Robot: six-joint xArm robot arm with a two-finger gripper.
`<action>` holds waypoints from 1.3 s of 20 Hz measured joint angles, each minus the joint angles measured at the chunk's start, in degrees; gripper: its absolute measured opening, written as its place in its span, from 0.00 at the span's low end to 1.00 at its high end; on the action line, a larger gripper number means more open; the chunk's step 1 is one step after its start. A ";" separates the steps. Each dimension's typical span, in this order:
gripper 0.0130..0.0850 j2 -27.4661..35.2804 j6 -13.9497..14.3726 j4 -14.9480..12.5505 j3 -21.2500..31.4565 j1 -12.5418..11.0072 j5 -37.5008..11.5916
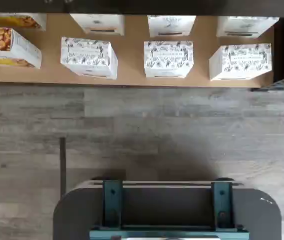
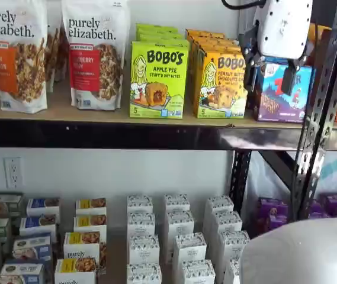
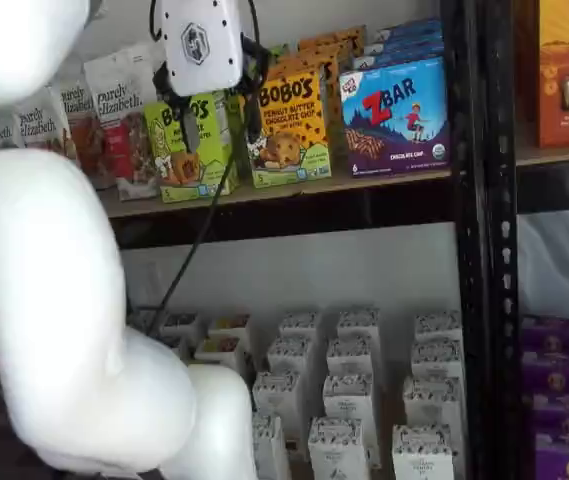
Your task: Pick up the orange box on the top shelf, the fifth box from the left
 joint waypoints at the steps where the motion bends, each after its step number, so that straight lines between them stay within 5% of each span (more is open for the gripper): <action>1: 1.00 0.37 -0.18 0.68 -0.36 -0.47 0.67; 4: 1.00 1.74 -1.08 3.98 -1.57 -2.89 3.27; 10: 1.00 1.65 -0.80 3.35 -1.21 -2.19 2.87; 26: 1.00 3.58 1.39 -1.77 1.42 1.95 -13.20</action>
